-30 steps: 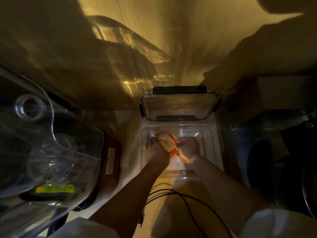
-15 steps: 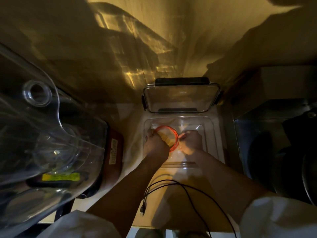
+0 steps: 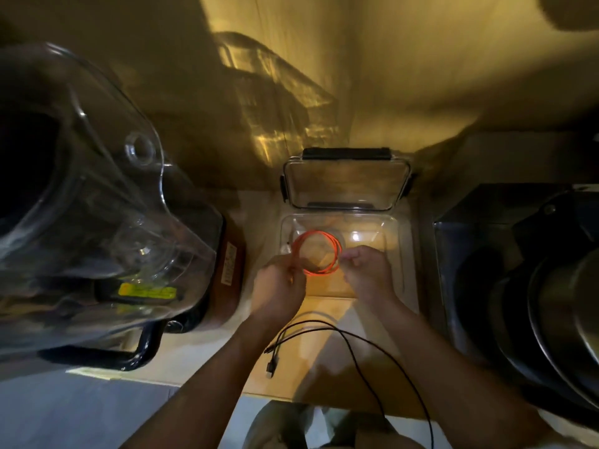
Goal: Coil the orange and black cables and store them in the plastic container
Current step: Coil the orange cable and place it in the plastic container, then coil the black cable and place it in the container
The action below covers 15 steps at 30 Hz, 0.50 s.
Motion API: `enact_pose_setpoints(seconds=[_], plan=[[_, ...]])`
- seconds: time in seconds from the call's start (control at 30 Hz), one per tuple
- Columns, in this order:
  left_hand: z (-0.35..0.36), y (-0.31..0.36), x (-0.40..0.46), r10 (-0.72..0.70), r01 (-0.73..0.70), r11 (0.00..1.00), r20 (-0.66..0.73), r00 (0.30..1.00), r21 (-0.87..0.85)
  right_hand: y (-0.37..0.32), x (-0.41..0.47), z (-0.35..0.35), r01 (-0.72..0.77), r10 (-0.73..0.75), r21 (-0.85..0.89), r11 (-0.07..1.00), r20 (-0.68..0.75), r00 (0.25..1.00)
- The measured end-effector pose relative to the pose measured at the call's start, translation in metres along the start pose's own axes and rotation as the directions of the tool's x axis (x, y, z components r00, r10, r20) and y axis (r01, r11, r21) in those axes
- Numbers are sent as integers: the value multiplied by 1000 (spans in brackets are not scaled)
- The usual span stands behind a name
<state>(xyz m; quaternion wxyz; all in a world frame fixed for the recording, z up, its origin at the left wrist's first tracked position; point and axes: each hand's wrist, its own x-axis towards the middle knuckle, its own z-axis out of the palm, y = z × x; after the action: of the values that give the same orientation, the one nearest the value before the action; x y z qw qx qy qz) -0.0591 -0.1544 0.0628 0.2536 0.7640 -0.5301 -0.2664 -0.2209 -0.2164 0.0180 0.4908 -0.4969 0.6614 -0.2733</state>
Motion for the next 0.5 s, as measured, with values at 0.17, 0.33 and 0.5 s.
enact_pose_setpoints(seconds=[0.17, 0.33, 0.5], plan=[[-19, -29, -50, -111, 111, 994, -67, 992, -10, 1, -39, -15, 103, -101, -38, 994, 40, 994], [-22, -56, -84, -201, 198, 979, 53, 978, 54, 17, -79, -29, 188, -173, -98, 977, 145, 974], [-14, -85, -102, -282, 257, 957, 227, 932, 135, 52, -115, -42, 216, -150, -261, 941, 249, 957]])
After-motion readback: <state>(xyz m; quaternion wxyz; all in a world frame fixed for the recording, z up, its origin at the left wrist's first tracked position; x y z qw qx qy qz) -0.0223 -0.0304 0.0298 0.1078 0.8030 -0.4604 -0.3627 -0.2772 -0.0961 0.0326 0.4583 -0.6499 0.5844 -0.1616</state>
